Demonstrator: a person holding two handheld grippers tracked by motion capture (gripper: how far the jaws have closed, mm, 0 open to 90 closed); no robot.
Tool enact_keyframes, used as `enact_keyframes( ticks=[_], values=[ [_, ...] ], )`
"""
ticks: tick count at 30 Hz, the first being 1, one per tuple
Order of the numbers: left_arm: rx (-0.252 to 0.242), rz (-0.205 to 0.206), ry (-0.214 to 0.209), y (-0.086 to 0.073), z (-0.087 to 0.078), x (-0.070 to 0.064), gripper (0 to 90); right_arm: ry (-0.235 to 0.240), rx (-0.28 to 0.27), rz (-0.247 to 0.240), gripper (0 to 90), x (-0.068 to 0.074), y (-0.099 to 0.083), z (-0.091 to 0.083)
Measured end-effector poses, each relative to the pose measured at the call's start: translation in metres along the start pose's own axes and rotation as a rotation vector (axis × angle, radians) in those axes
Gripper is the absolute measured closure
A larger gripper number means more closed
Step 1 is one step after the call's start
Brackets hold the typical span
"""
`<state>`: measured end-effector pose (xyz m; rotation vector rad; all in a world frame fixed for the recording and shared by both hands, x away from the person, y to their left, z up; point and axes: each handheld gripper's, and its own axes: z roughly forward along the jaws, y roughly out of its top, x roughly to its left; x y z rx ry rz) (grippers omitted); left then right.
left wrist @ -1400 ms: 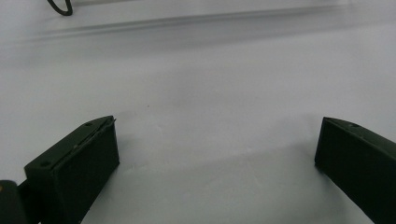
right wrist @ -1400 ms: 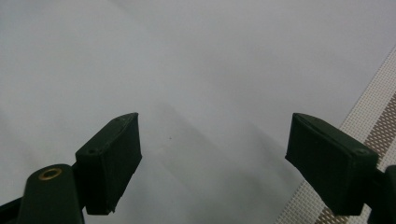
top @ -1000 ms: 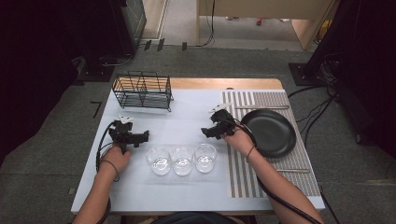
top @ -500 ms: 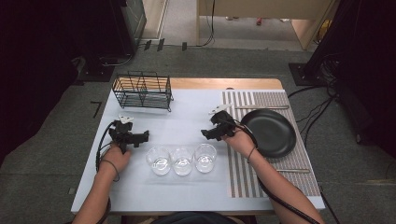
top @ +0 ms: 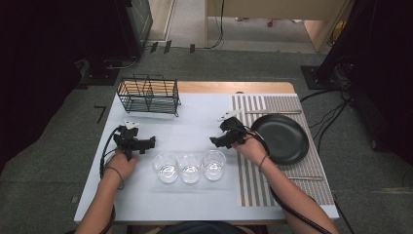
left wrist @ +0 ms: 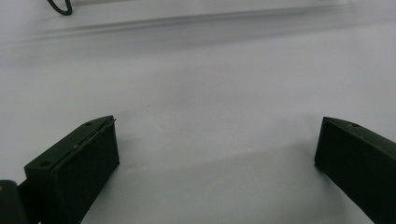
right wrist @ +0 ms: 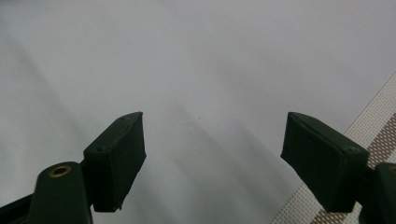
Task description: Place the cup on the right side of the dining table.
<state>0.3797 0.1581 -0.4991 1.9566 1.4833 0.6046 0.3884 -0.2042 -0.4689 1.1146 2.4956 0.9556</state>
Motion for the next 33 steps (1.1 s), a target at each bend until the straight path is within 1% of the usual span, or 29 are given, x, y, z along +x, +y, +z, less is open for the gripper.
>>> enact_keyframes(
  ticks=[5,21,33],
  values=[
    [0.000,0.000,0.000,0.000,0.000,0.000,0.0,0.005,-0.001,-0.009,21.6,0.001,0.000,-0.002],
    [0.001,0.001,0.000,0.000,0.000,0.000,0.0,0.020,-0.003,-0.012,21.8,0.007,-0.002,-0.010],
    [0.002,0.001,0.000,0.000,0.000,0.000,0.0,0.019,-0.007,-0.020,22.0,0.008,-0.003,-0.015]
  ],
)
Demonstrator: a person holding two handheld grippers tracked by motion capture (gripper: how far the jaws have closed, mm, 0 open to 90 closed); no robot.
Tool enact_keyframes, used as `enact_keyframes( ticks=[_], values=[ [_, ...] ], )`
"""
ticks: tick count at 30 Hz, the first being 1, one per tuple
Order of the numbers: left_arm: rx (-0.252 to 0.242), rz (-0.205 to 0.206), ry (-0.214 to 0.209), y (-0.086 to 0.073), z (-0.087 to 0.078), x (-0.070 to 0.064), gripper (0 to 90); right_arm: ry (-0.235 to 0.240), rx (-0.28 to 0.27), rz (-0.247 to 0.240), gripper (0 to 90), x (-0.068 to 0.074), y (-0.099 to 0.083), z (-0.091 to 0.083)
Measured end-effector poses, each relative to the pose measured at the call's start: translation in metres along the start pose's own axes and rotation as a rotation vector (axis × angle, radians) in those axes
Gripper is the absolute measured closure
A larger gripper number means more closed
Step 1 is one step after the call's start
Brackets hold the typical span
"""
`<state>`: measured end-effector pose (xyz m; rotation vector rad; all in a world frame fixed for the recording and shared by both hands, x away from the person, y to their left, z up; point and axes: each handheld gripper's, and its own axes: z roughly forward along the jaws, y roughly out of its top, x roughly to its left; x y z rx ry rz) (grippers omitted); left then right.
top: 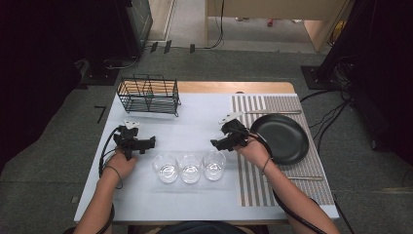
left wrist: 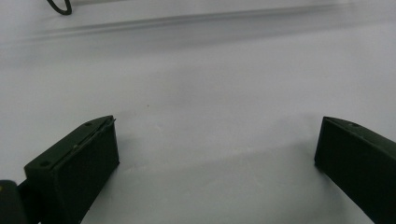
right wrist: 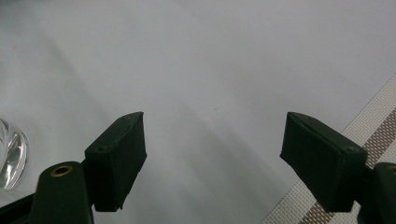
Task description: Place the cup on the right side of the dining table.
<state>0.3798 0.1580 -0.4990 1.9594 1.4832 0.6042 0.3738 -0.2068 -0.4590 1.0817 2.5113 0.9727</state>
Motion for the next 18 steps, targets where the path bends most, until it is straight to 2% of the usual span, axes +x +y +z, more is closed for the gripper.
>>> enact_keyframes(
  ticks=[18],
  values=[
    [0.003,0.003,-0.001,0.000,0.000,0.000,0.0,0.000,-0.010,-0.007,21.8,-0.001,-0.003,-0.014]
  ],
)
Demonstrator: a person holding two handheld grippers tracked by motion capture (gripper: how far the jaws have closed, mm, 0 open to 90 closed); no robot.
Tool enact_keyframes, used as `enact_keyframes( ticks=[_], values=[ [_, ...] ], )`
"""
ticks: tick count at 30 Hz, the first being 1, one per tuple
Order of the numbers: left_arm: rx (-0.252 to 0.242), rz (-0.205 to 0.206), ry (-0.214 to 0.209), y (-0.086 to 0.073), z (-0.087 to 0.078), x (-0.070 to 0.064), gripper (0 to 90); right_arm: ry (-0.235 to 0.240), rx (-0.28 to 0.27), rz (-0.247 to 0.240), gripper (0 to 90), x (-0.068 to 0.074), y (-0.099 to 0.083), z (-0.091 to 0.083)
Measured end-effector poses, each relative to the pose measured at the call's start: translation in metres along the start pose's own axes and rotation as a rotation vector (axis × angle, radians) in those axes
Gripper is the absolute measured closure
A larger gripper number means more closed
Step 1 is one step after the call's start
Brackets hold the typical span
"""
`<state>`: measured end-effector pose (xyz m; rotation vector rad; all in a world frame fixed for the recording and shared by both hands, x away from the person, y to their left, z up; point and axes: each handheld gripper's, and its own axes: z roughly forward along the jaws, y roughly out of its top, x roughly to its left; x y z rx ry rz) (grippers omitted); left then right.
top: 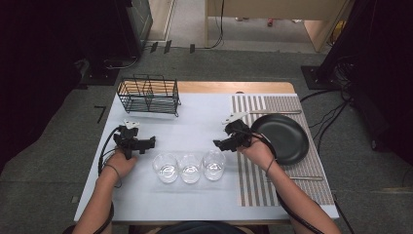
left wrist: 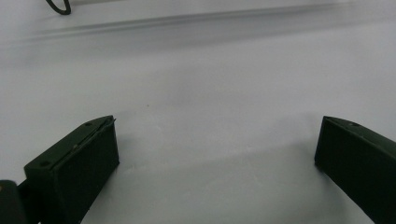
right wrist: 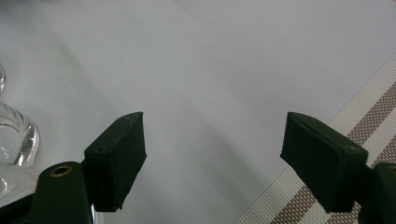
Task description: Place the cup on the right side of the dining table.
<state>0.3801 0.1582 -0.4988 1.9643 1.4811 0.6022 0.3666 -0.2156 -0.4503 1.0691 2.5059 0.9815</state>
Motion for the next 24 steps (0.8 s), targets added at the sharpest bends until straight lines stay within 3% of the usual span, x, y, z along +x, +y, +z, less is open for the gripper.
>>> enact_keyframes(
  ticks=[24],
  values=[
    [0.001,0.000,-0.001,0.000,0.000,0.000,0.0,0.035,-0.013,-0.017,18.7,0.009,0.004,-0.015]
  ],
)
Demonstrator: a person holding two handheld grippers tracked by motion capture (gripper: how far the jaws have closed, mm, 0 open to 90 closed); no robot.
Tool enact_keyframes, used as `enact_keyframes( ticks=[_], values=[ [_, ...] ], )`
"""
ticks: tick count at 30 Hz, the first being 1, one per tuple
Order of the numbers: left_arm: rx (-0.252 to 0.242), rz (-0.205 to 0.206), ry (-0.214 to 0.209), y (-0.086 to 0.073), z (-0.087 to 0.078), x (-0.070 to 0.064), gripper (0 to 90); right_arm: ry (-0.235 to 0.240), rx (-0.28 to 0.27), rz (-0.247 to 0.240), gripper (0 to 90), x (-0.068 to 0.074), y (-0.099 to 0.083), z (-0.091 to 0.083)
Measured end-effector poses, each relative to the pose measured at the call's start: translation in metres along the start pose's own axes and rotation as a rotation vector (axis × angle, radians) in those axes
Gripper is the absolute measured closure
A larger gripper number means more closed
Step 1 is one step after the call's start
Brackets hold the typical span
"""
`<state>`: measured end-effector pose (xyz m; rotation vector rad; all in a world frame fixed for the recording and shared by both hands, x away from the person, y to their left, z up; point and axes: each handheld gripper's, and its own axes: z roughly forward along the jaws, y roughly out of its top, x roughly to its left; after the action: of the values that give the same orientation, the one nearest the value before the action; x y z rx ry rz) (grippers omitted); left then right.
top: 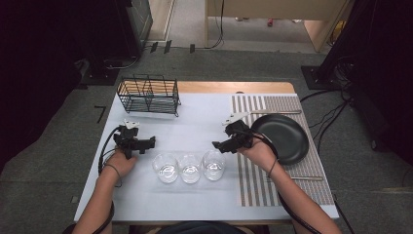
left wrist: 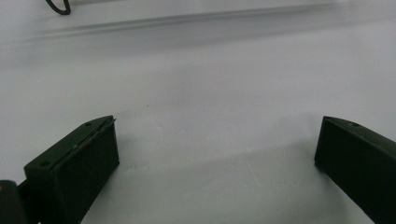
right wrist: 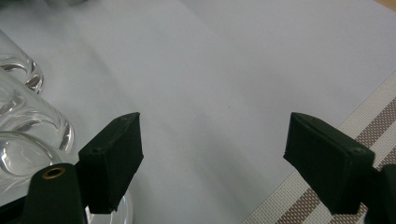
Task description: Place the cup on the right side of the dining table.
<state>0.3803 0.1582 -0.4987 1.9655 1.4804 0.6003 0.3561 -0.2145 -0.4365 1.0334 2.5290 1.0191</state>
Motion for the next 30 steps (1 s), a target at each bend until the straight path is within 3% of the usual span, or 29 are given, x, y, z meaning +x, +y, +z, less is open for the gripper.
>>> enact_keyframes(
  ticks=[16,30],
  values=[
    [0.000,0.000,0.001,0.000,0.000,0.000,0.0,0.026,-0.025,0.012,11.8,0.004,0.005,-0.009],
    [0.000,0.000,0.000,0.000,0.000,0.000,0.0,0.030,-0.053,0.012,11.5,0.004,0.010,-0.019]
  ],
)
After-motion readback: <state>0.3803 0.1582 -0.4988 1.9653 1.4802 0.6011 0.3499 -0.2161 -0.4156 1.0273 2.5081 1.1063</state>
